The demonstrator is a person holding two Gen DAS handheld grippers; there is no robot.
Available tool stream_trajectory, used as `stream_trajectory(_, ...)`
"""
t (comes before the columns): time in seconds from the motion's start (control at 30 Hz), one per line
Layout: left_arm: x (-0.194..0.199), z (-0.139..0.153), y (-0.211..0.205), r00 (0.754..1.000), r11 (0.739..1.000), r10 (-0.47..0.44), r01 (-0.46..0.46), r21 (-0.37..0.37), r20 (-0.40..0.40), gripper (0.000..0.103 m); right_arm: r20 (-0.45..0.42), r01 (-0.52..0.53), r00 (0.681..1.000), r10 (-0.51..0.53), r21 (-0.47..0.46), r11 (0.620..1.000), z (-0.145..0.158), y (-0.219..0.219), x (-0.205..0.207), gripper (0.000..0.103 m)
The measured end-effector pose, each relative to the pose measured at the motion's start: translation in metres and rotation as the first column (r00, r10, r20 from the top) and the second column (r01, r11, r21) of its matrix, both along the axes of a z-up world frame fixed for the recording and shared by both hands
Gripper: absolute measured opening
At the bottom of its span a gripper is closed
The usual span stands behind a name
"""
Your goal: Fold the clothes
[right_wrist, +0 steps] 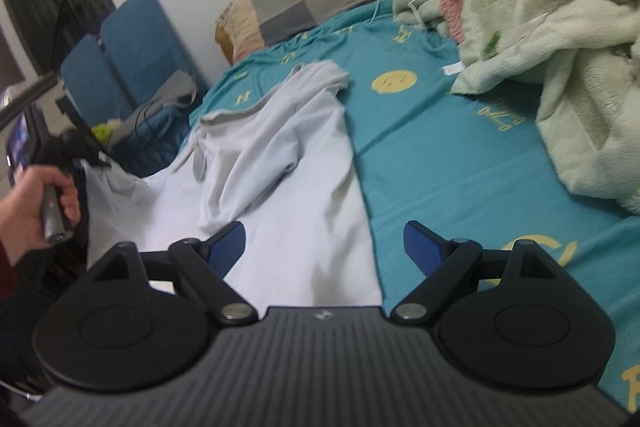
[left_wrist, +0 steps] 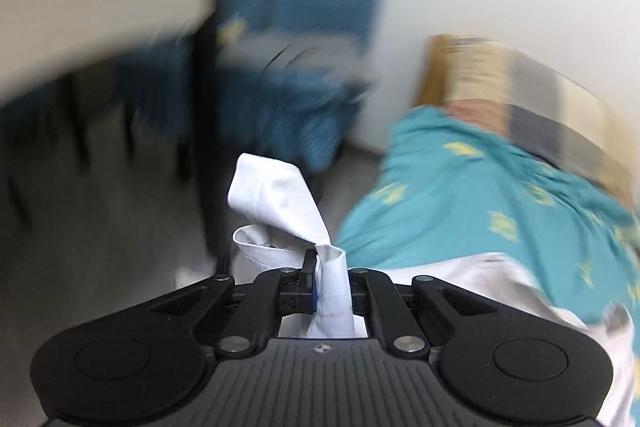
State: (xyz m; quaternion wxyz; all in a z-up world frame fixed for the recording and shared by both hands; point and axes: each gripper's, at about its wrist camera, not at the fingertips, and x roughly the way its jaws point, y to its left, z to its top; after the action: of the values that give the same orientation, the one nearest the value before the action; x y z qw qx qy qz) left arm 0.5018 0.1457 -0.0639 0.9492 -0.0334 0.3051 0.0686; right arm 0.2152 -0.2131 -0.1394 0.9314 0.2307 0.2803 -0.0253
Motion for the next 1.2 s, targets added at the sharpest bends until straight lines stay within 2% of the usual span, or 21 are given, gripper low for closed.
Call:
stream_trajectory(0.03, -0.003, 0.008, -0.028, 0.998, 0.997, -0.058, 0.057, 0.058, 0.017, 0.005, 0.005, 0.011, 1.0, -0.011, 0.001, 1.0, 0.001, -0.003, -0.002, 0.088)
stream_trajectory(0.1, -0.009, 0.025, -0.085, 0.984, 0.97, -0.176, 0.166, 0.177, 0.04, 0.005, 0.011, 0.036, 0.999, -0.036, 0.003, 0.999, 0.002, -0.01, -0.004, 0.088)
stream_trajectory(0.23, -0.016, 0.011, -0.18, 0.95, 0.917, -0.313, 0.305, 0.256, -0.012, 0.005, 0.023, 0.083, 0.996, -0.084, 0.035, 0.996, 0.004, -0.024, -0.009, 0.088)
stream_trajectory(0.3, -0.018, -0.003, -0.222, 0.931, 0.89, -0.361, 0.359, 0.282, -0.048, 0.005, 0.028, 0.097, 0.995, -0.098, 0.04, 0.995, 0.004, -0.028, -0.01, 0.088)
stream_trajectory(0.4, -0.013, -0.039, -0.259, 0.92, 0.875, -0.377, 0.392, 0.285, -0.106, 0.006, 0.029, 0.101, 0.994, -0.103, 0.047, 0.994, 0.002, -0.032, -0.01, 0.088)
stream_trajectory(0.47, -0.009, -0.06, -0.267, 0.913, 0.871, -0.382, 0.407, 0.274, -0.141, 0.012, 0.027, 0.104, 0.994, -0.105, 0.046, 0.993, 0.0, -0.033, -0.008, 0.088)
stream_trajectory(0.53, -0.007, -0.077, -0.269, 0.903, 0.866, -0.394, 0.427, 0.261, -0.171, 0.029, 0.027, 0.105, 0.994, -0.107, 0.056, 0.993, -0.002, -0.034, -0.005, 0.088)
stream_trajectory(0.63, -0.029, -0.087, -0.25, 0.884, 0.851, -0.427, 0.464, 0.247, -0.191, 0.052, 0.022, 0.098, 0.995, -0.099, 0.058, 0.994, -0.006, -0.034, 0.001, 0.088)
stream_trajectory(0.73, -0.059, -0.076, -0.222, 0.86, 0.842, -0.472, 0.505, 0.189, -0.194, 0.065, 0.013, 0.08, 0.997, -0.081, 0.052, 0.995, -0.009, -0.031, 0.007, 0.088)
stream_trajectory(0.8, -0.089, -0.061, -0.191, 0.853, 0.848, -0.488, 0.514, 0.13, -0.184, 0.072, 0.015, 0.059, 0.998, -0.06, 0.043, 0.997, -0.009, -0.029, 0.009, 0.088)
stream_trajectory(0.9, -0.146, -0.035, -0.132, 0.851, 0.865, -0.496, 0.502, -0.013, -0.17, 0.079, 0.029, 0.031, 0.999, -0.032, 0.03, 0.999, -0.006, -0.026, 0.007, 0.088)
stream_trajectory(1.0, -0.203, -0.019, -0.068, 0.855, 0.875, -0.482, 0.459, -0.155, -0.188, 0.081, 0.045, -0.009, 0.999, 0.008, 0.031, 0.999, -0.001, -0.022, 0.001, 0.088)
stream_trajectory(1.1, -0.248, -0.023, -0.005, 0.86, 0.882, -0.451, 0.388, -0.268, -0.24, 0.082, 0.064, -0.048, 0.997, 0.046, 0.028, 0.998, 0.006, -0.017, -0.01, 0.088)
stream_trajectory(1.2, -0.277, -0.041, 0.046, 0.856, 0.885, -0.418, 0.308, -0.349, -0.304, 0.082, 0.068, -0.078, 0.995, 0.075, 0.035, 0.996, 0.011, -0.013, -0.022, 0.088)
